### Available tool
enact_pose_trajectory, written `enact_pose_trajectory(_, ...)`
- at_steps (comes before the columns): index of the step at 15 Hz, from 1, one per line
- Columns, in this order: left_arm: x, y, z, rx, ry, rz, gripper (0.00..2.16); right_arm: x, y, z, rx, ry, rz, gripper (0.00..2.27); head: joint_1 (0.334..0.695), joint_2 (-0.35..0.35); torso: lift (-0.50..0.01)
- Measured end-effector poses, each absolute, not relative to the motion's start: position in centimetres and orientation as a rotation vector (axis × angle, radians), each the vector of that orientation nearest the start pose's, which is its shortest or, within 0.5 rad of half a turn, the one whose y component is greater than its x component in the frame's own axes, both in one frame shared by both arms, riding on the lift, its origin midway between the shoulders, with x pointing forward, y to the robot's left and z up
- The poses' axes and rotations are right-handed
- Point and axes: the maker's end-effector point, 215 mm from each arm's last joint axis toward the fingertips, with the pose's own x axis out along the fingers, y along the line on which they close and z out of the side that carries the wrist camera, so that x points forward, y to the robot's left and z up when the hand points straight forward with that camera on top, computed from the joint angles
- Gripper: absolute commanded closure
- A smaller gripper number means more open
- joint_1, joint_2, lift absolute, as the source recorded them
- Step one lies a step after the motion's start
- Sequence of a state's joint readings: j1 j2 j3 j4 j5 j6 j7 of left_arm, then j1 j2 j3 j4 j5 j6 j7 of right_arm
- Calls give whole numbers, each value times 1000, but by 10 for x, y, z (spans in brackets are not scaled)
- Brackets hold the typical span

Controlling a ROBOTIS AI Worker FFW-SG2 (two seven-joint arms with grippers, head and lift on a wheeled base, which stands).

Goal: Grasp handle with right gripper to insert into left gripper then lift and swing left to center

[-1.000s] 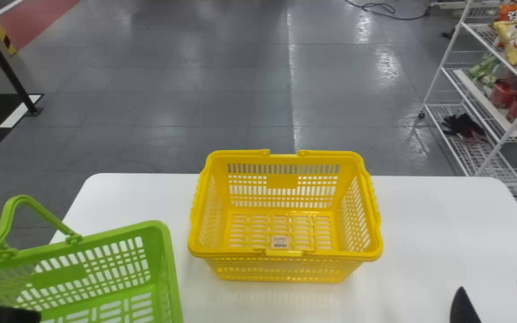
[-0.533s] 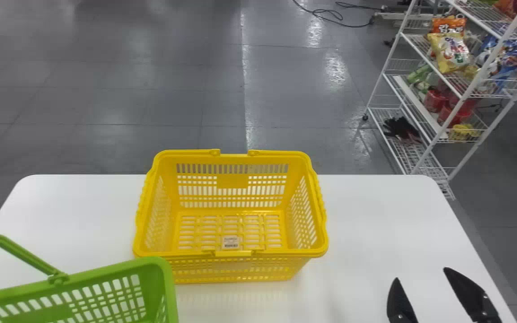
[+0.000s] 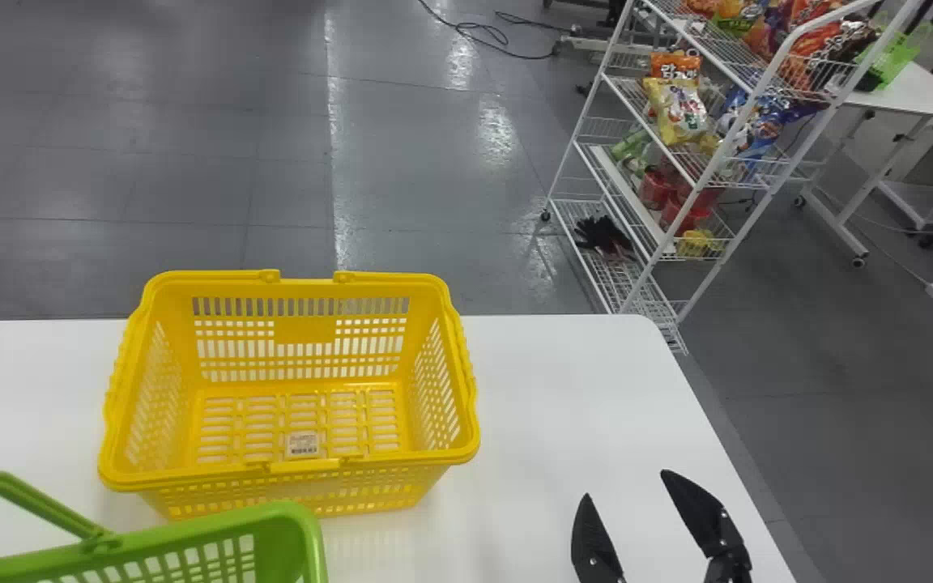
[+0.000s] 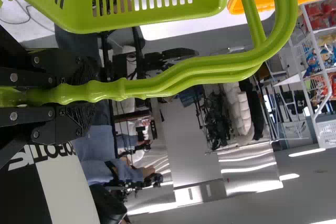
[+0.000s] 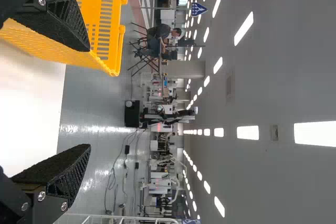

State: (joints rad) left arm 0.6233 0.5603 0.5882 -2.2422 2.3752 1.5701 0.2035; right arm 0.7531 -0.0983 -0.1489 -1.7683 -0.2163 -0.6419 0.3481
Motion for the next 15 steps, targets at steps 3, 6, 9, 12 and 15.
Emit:
enact_pose_trajectory(3,157,127,-222,-912,1078,-1180,1970,316,-269,-377,-8,-107,196,174,695,-350,-93)
enact_pose_trajectory(6,153,101,-223,-884,1083,-1246,1970,316,-266,-376,-6,-109,199,174,695,-350,-93)
enact_pose_trajectory(9,150,80,-229,-846,1101,-1293,1970,316,-264,-376,-5,-109,202,174,695,-350,-93)
enact_pose_trajectory(12,150,67,-237,-801,1118,-1308,1970,316,-264,-376,-5,-108,203,174,695,-350,-93)
enact_pose_trajectory(15,155,64,-246,-756,1126,-1290,1970,314,-264,-376,-6,-110,203,174,695,-350,-93)
